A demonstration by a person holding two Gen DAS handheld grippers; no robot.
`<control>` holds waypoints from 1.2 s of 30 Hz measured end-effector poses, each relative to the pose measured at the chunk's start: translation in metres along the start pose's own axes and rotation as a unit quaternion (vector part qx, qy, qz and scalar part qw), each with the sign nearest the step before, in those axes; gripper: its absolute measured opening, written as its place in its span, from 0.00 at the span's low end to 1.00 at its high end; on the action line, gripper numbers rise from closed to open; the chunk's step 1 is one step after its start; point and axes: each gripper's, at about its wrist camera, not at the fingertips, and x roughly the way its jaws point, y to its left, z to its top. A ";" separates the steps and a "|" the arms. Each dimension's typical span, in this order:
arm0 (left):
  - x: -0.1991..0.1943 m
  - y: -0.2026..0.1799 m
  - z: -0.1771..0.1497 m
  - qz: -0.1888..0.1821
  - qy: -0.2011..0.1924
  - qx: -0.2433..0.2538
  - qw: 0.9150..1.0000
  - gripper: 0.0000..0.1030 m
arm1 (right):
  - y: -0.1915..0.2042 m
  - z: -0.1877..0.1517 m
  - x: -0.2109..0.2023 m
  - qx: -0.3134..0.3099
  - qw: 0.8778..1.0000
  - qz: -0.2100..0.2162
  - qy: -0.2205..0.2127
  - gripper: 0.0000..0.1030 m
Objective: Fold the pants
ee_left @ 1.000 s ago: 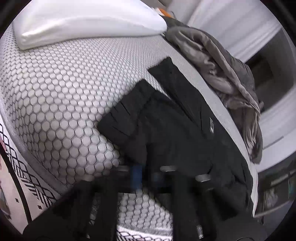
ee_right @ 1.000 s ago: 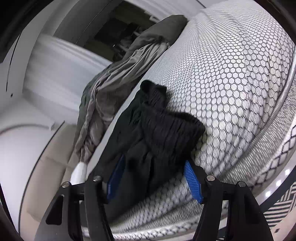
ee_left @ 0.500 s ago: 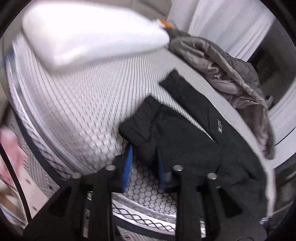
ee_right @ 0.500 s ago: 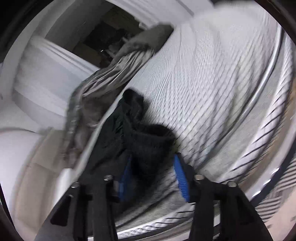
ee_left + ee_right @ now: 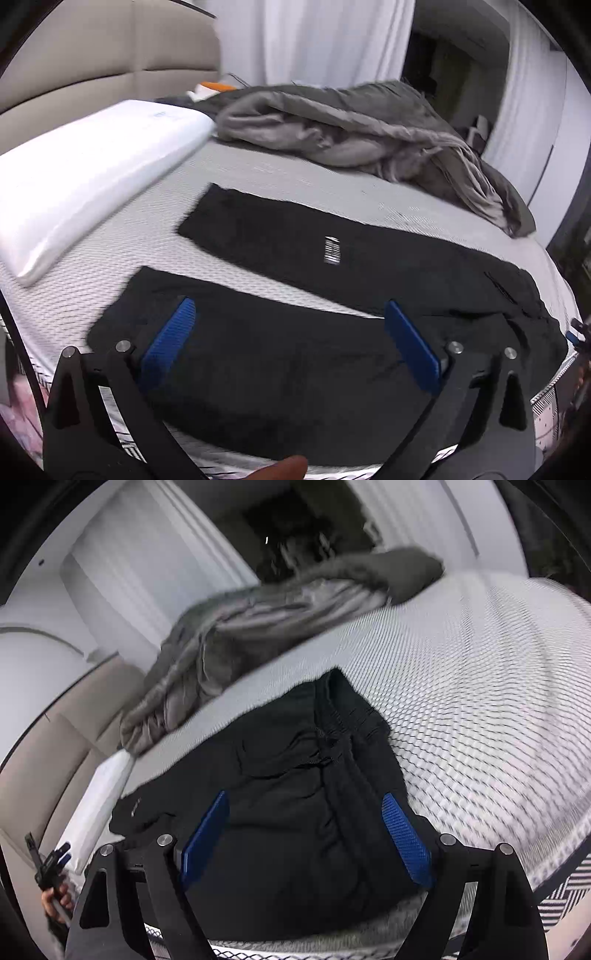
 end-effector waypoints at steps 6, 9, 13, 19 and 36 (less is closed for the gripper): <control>0.055 -0.059 -0.002 -0.066 0.040 -0.039 0.996 0.99 | -0.017 0.024 0.054 -0.031 0.997 -0.021 0.069 0.77; 0.087 -0.088 -0.008 -0.072 0.054 -0.022 0.996 0.99 | -0.024 0.027 0.067 -0.029 0.995 -0.007 0.090 0.56; 0.120 -0.113 -0.021 -0.075 0.073 -0.005 0.994 0.99 | -0.021 0.023 0.069 -0.061 0.993 0.012 0.105 0.09; 0.146 -0.131 -0.031 -0.043 0.093 0.025 0.994 0.99 | -0.023 0.014 0.055 -0.111 0.987 -0.076 0.092 0.16; 0.163 -0.103 -0.023 -0.013 0.096 -0.001 0.995 0.99 | -0.005 0.116 0.189 -0.066 0.987 -0.075 0.130 0.06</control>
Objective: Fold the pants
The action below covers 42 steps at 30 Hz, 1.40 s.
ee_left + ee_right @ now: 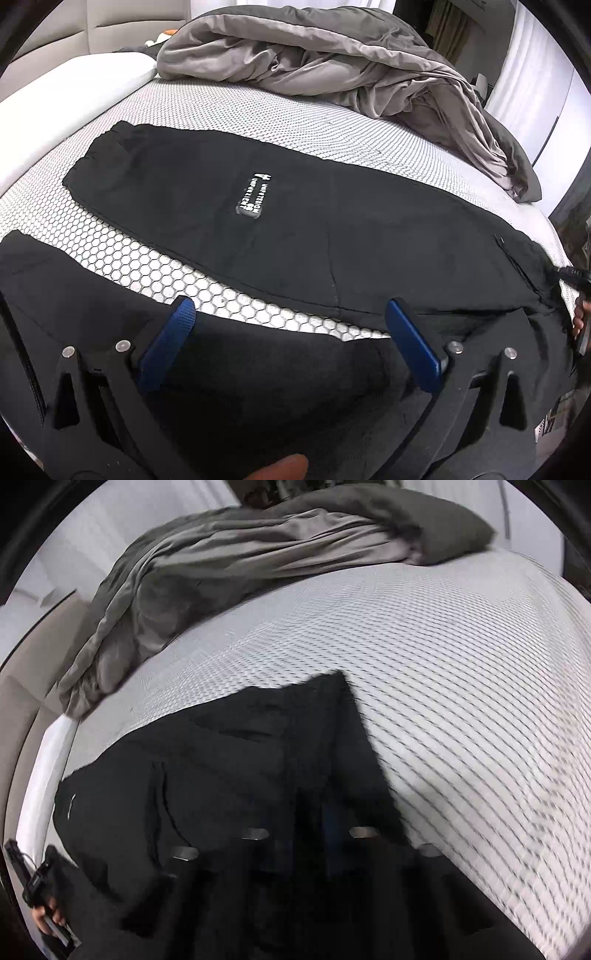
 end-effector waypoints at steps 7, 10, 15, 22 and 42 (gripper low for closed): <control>0.004 0.015 0.006 0.014 0.001 -0.012 1.000 0.99 | 0.001 0.026 -0.004 0.013 0.987 -0.158 -0.028 0.21; -0.001 0.003 0.007 0.001 -0.008 0.003 1.000 0.99 | 0.023 0.004 -0.040 0.000 0.992 -0.103 -0.078 0.48; 0.010 -0.052 0.002 -0.048 0.030 0.104 0.993 0.99 | 0.108 -0.057 -0.082 -0.093 0.988 -0.021 -0.120 0.72; 0.019 -0.089 -0.017 -0.054 0.063 0.214 0.973 0.80 | 0.177 -0.116 -0.072 -0.108 0.986 0.081 -0.094 0.72; 0.039 -0.081 -0.001 -0.076 0.084 0.240 0.964 0.10 | 0.120 -0.153 -0.072 -0.052 0.992 0.086 -0.075 0.72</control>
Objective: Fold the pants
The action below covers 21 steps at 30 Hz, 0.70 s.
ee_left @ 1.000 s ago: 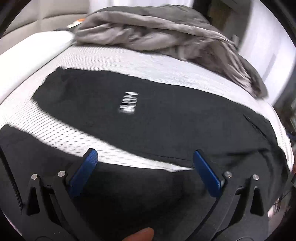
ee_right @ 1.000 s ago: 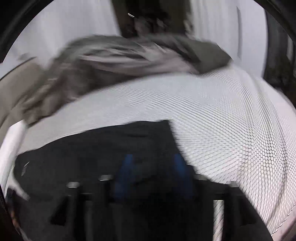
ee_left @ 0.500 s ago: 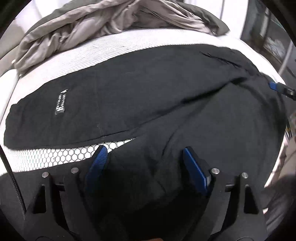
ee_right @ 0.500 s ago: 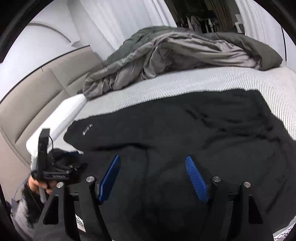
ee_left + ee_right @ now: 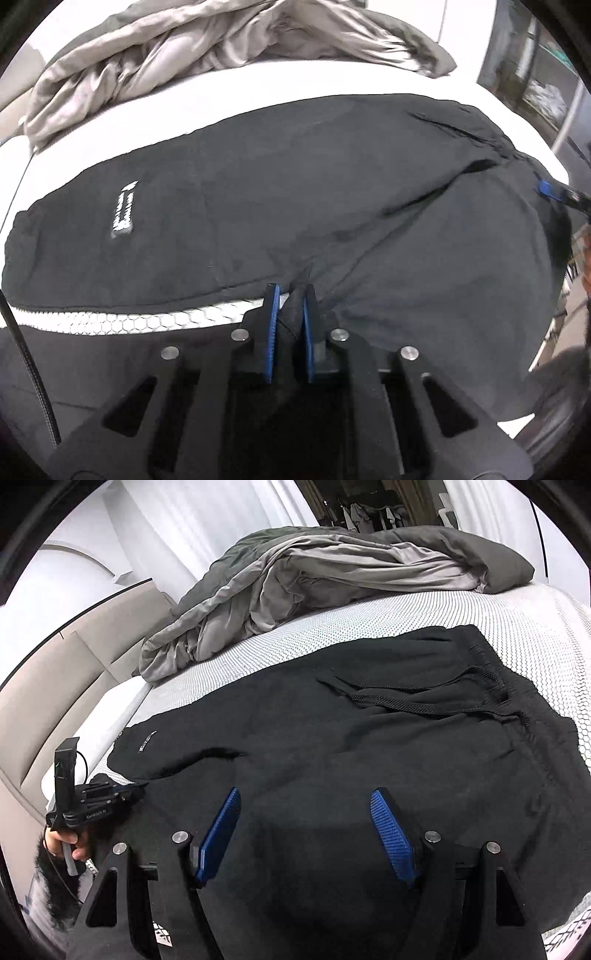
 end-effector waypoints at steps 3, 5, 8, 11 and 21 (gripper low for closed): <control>0.003 0.014 0.000 0.016 0.007 -0.034 0.999 0.16 | 0.000 -0.002 -0.003 -0.003 1.000 -0.001 -0.004 0.72; -0.006 0.018 -0.003 0.027 -0.003 -0.044 0.999 0.27 | -0.001 -0.004 -0.006 -0.004 1.000 -0.008 -0.009 0.72; -0.037 0.013 -0.010 0.060 -0.041 -0.062 0.995 0.50 | -0.001 -0.009 -0.009 -0.006 1.000 -0.019 -0.013 0.72; -0.069 -0.007 -0.024 0.025 -0.098 -0.083 0.991 0.76 | 0.013 -0.016 -0.008 -0.031 0.999 -0.017 -0.011 0.72; -0.027 -0.069 -0.051 -0.004 -0.061 0.002 0.998 0.85 | 0.118 -0.068 0.050 -0.269 0.961 -0.043 0.048 0.84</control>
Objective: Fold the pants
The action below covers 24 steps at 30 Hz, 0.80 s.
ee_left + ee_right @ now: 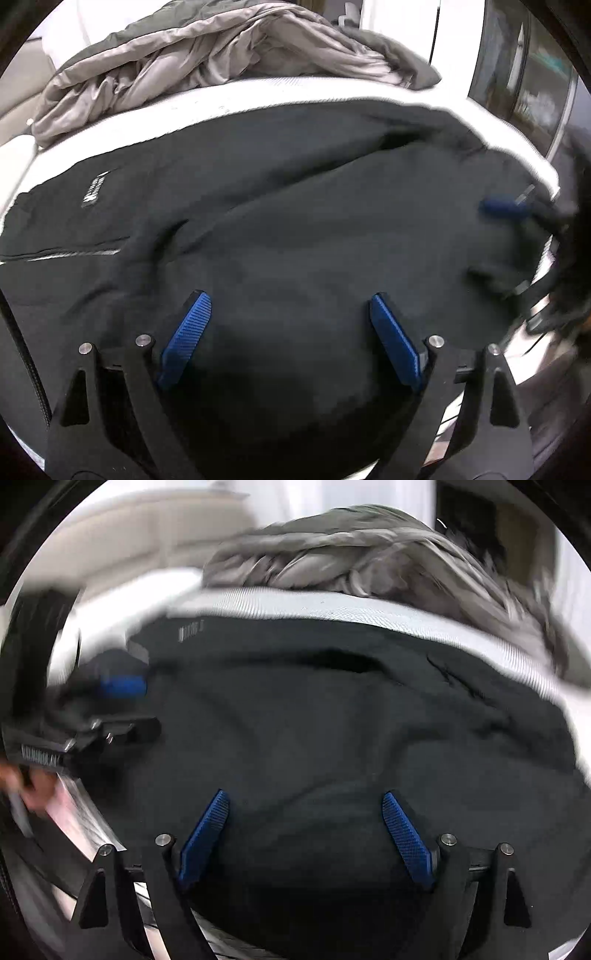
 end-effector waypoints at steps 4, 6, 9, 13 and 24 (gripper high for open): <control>-0.017 0.041 -0.018 -0.006 -0.008 -0.020 1.000 0.87 | -0.053 -0.029 -0.020 0.016 0.999 -0.048 -0.005 0.85; -0.026 0.066 -0.031 0.029 -0.011 -0.031 0.999 0.88 | -0.105 -0.048 -0.032 0.069 0.991 -0.116 0.007 0.86; -0.036 0.090 -0.042 0.038 -0.012 -0.054 0.998 0.90 | -0.158 -0.073 -0.045 0.136 0.982 -0.130 0.024 0.84; -0.044 0.083 -0.027 0.044 -0.025 -0.058 0.997 0.90 | -0.138 -0.056 -0.050 0.113 0.980 -0.161 0.020 0.85; 0.036 0.003 0.030 -0.007 0.043 0.005 0.999 0.90 | -0.031 0.039 0.036 0.043 0.998 0.008 0.041 0.85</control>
